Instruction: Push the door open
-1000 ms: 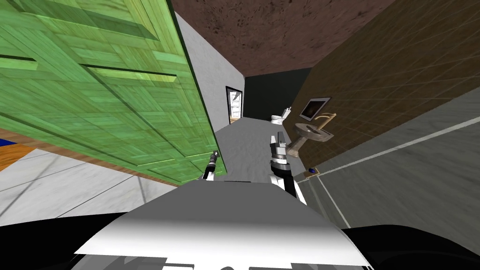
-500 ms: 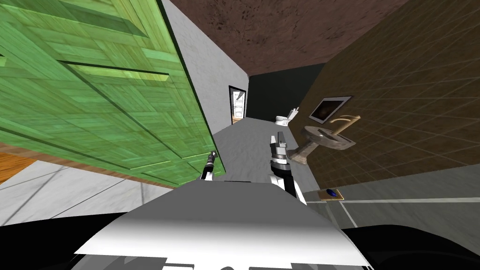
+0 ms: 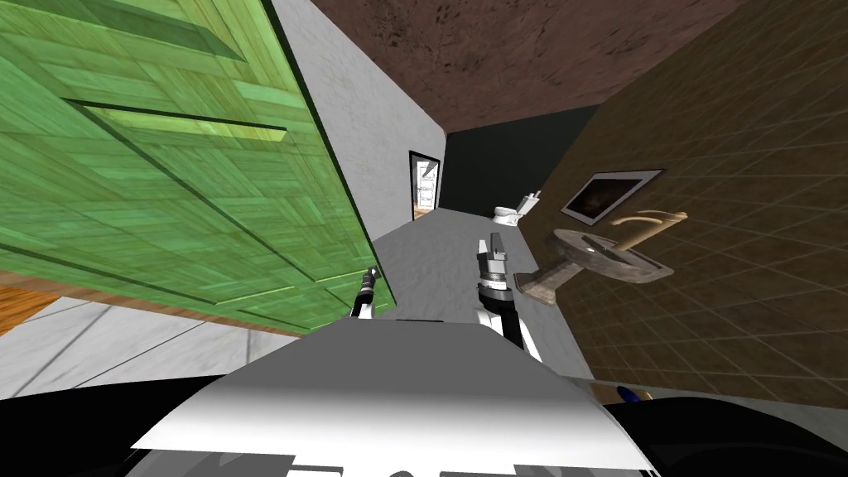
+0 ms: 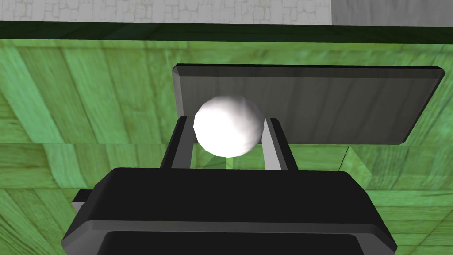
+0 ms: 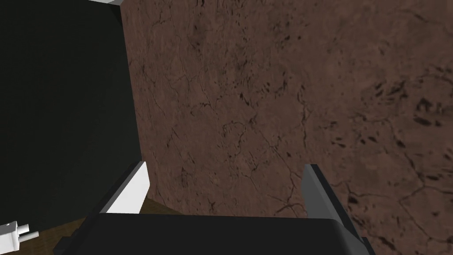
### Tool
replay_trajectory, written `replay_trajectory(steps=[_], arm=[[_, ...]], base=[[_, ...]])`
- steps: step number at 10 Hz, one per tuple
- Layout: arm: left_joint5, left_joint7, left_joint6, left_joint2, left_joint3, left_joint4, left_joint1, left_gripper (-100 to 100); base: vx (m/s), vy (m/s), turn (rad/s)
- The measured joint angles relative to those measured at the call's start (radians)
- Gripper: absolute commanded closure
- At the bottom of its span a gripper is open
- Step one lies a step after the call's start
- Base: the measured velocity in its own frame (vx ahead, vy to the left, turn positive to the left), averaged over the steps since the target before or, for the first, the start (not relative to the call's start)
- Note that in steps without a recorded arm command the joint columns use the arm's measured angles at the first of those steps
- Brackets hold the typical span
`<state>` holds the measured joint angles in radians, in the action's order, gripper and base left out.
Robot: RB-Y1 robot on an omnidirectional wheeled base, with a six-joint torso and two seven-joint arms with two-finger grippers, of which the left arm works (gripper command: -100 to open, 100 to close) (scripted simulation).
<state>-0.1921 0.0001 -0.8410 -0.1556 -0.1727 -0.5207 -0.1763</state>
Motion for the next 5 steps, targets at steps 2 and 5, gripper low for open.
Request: replay_trajectory(steps=[2,5], arm=[[-0.007,0.002,0.007,-0.010,-0.021,-0.007,0.007,100],[-0.012,0.019,-0.022,-0.036,-0.040,0.062,-0.023,100]], base=[[0.188,-0.089,0.076],[0.187,-0.066,0.088]])
